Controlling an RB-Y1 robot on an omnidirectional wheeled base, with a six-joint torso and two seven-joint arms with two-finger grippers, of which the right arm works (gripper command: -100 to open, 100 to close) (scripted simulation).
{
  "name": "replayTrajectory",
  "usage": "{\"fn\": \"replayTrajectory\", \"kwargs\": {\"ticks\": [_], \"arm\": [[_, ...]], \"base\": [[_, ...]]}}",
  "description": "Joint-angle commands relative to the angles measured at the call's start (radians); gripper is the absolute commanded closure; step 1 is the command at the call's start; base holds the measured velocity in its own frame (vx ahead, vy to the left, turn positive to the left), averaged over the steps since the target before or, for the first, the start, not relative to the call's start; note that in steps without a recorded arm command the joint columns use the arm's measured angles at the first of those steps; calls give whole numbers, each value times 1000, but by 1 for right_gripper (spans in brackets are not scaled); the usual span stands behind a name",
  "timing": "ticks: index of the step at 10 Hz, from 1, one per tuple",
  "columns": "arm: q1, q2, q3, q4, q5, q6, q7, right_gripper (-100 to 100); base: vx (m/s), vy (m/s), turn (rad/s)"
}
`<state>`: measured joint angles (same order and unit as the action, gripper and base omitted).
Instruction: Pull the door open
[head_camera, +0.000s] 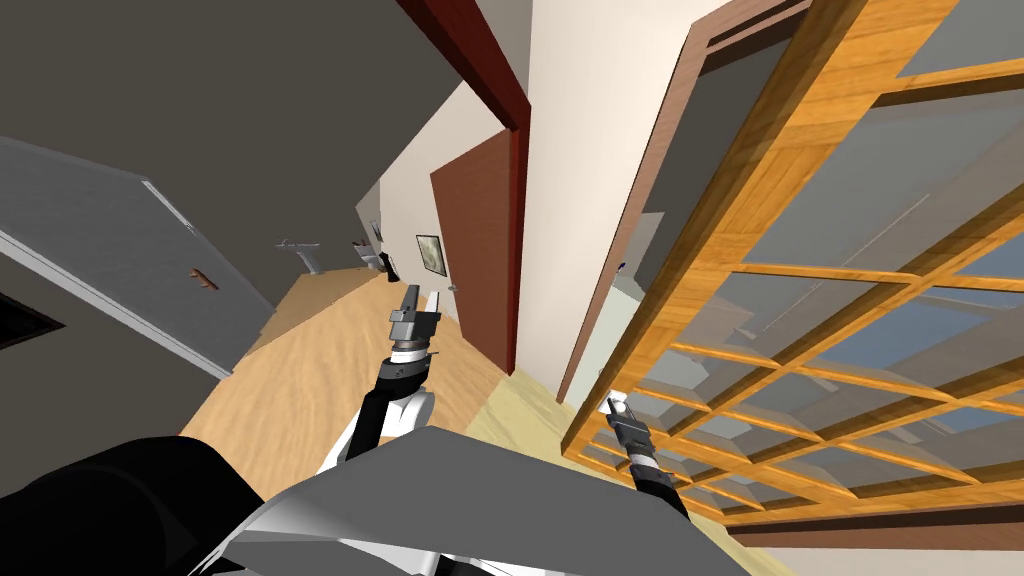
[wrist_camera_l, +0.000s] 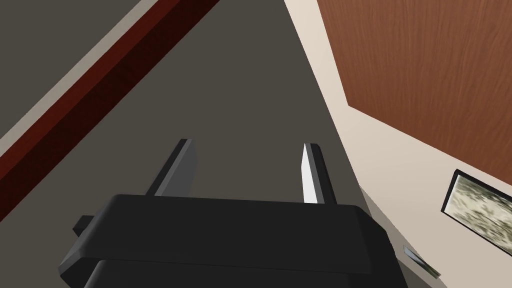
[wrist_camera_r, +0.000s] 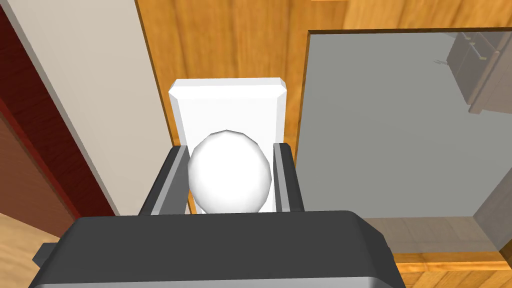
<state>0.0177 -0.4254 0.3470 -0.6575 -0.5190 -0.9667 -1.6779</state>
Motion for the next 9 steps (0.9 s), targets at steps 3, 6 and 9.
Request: {"fn": "replayTrajectory", "kwargs": {"ticks": [3,6,9], "arm": [[31,-37,53,4,23,-58,-59,100],[43,-46,65,-2,28,-62,-68,100],[60,-66,89,6,40,-102,-96,100]], "base": [[-219,-62,130],[-127,-49,73],[-193,-61,158]]}}
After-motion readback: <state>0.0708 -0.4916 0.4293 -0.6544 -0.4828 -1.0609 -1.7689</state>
